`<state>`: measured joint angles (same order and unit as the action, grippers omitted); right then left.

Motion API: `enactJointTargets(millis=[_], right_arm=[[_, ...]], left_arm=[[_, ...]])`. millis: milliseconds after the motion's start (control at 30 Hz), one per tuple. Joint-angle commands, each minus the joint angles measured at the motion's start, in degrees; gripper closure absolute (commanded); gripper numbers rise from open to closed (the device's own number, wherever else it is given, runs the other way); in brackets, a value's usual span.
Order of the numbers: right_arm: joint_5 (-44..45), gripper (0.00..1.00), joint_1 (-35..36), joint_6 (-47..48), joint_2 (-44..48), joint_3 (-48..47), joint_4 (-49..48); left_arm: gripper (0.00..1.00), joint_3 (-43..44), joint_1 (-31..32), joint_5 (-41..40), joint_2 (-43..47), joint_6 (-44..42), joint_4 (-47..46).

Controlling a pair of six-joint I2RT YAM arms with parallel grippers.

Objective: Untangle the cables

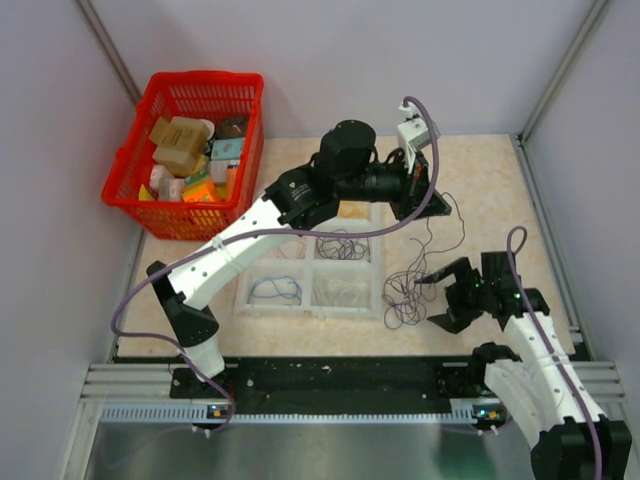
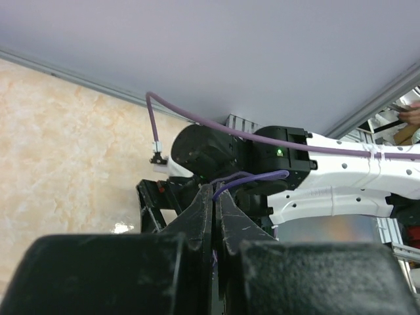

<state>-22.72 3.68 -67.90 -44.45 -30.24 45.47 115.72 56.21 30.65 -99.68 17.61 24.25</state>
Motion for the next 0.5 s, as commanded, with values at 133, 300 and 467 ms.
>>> enactJointTargets(millis=[133, 300, 467], right_arm=[[-11.29, 0.01, 1.67, -22.17, 4.99, 9.31, -12.93], [-12.09, 0.09, 4.13, -33.07, 4.11, 13.89, -26.12], [-12.70, 0.53, 6.16, -39.32, 1.47, 13.45, -33.69]], left_arm=[[1.00, 3.37, 0.13, 2.13, 0.19, 1.73, -4.12], [1.00, 3.28, 0.31, 3.36, 0.54, 3.66, -5.44], [1.00, 3.19, 0.57, 3.36, 0.89, 4.37, -5.62]])
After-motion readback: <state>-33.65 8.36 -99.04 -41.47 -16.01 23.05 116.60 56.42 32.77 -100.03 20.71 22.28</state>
